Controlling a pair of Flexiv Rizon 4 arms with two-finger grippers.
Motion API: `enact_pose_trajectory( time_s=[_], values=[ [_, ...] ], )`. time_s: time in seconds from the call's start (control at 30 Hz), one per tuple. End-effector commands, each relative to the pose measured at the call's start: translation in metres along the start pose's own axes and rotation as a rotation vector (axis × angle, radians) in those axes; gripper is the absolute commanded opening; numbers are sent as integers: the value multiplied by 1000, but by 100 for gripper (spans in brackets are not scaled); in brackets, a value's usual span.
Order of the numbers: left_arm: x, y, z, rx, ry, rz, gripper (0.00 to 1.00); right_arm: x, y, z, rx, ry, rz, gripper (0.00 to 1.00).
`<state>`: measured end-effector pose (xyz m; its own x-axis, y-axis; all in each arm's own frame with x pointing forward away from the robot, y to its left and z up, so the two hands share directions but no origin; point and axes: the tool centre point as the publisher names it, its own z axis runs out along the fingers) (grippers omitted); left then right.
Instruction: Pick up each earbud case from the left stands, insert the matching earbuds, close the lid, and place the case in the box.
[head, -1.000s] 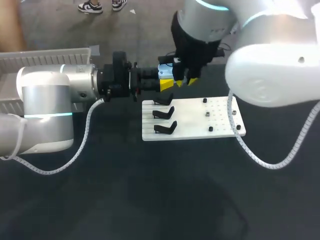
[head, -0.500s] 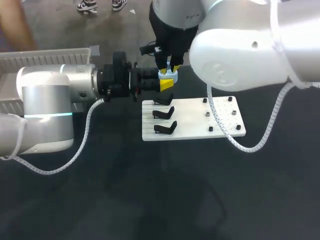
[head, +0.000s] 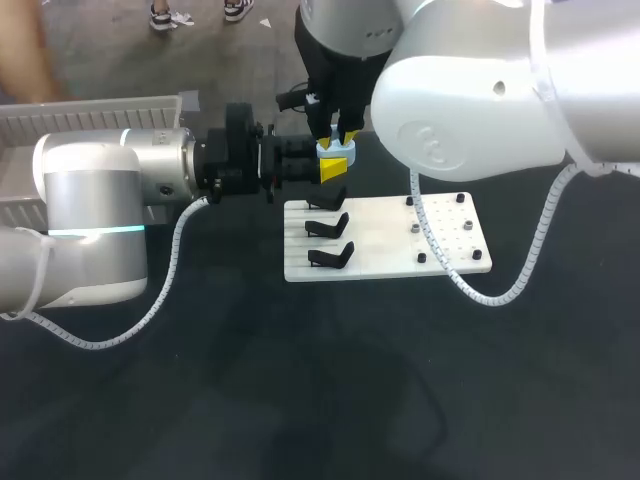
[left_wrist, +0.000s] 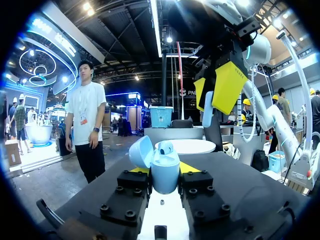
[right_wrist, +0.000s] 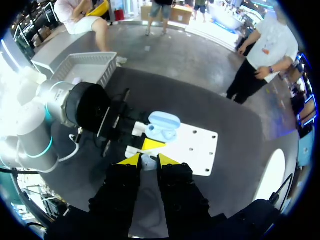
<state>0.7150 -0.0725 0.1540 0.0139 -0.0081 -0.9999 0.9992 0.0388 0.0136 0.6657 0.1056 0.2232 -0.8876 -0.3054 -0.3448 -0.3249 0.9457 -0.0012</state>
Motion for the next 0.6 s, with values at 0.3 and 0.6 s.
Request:
enact_pose_trajectory(
  time_s=[0.3,0.6],
  values=[
    [1,1,0,0,-2,2,0,-1,0,1,-1,9,-4,0],
    [1,1,0,0,-2,2,0,-9,-1,9,18,-4,-40,0]
  ],
)
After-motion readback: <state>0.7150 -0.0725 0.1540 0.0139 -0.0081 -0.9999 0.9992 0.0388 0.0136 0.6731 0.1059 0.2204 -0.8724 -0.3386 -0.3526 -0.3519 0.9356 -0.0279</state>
